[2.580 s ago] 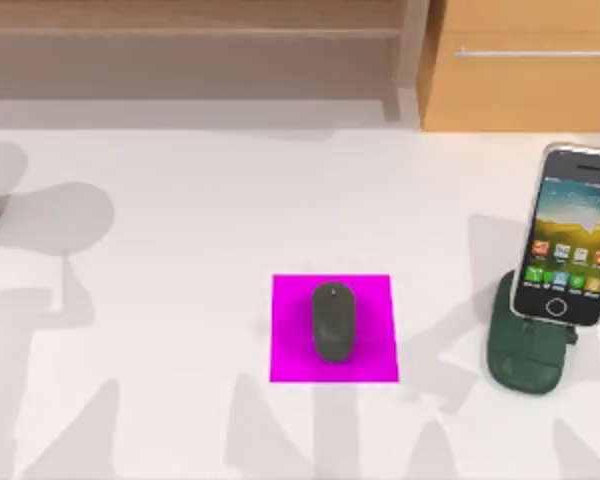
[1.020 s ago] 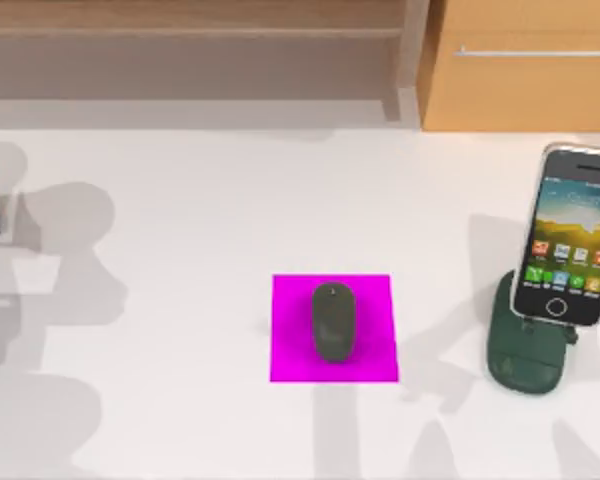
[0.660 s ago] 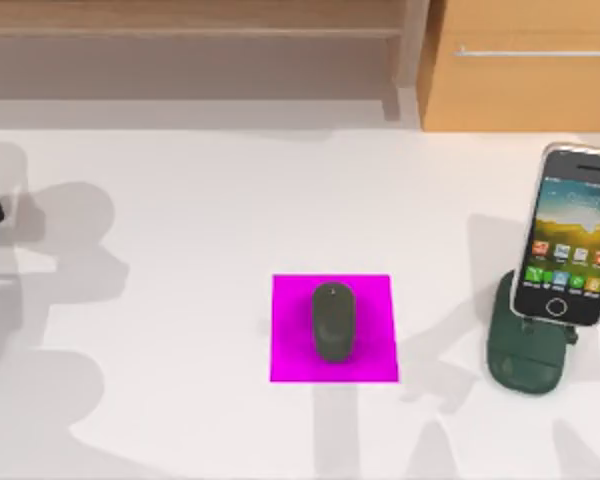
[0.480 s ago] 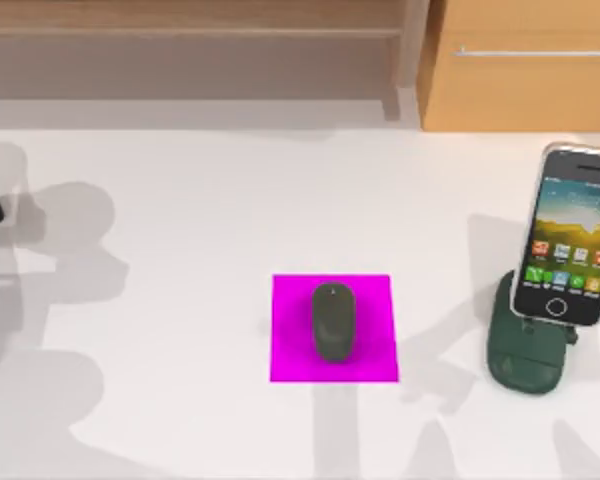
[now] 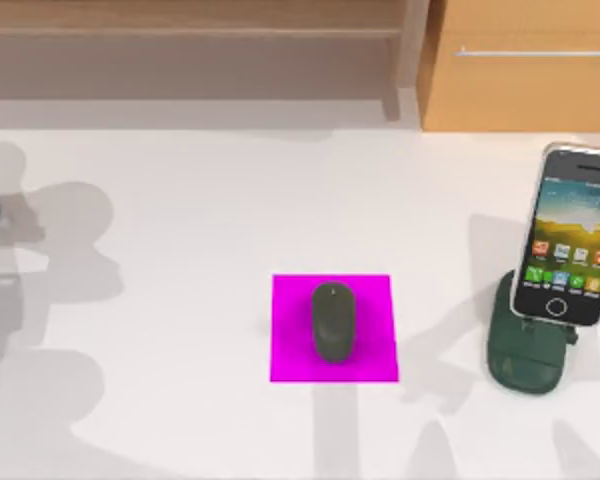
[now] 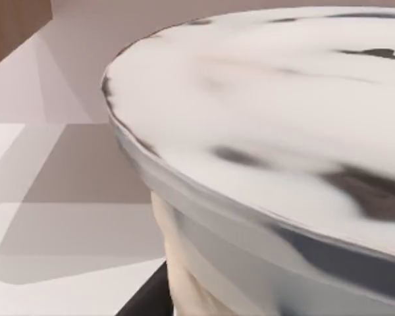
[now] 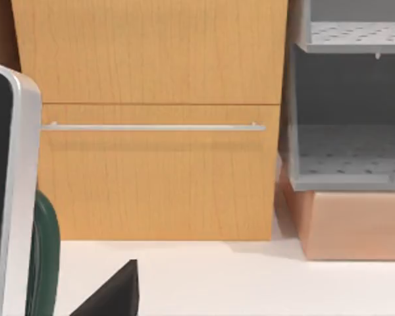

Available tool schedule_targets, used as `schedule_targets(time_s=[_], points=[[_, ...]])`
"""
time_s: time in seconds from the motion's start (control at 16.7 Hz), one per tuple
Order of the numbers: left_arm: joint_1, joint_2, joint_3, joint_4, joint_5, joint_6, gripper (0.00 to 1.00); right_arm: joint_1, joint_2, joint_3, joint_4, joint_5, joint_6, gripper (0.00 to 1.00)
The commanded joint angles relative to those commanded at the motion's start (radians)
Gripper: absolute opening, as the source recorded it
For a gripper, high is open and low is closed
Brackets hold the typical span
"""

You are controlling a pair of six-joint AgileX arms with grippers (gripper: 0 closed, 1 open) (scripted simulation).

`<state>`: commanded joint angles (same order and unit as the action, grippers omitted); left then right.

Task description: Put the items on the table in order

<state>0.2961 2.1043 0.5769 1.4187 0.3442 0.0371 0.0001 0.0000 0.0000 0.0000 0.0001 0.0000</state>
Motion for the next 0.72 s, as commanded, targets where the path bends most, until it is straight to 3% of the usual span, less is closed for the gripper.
schedule_targets(time_s=[0.24,0.72], points=[[0.000,0.000,0.000,0.000,0.000,0.000,0.02,0.000,0.000,0.000,0.000,0.000,0.000,1.00],[0.000,0.000,0.000,0.000,0.000,0.000,0.00,0.000,0.000,0.000,0.000,0.000,0.000,1.00]])
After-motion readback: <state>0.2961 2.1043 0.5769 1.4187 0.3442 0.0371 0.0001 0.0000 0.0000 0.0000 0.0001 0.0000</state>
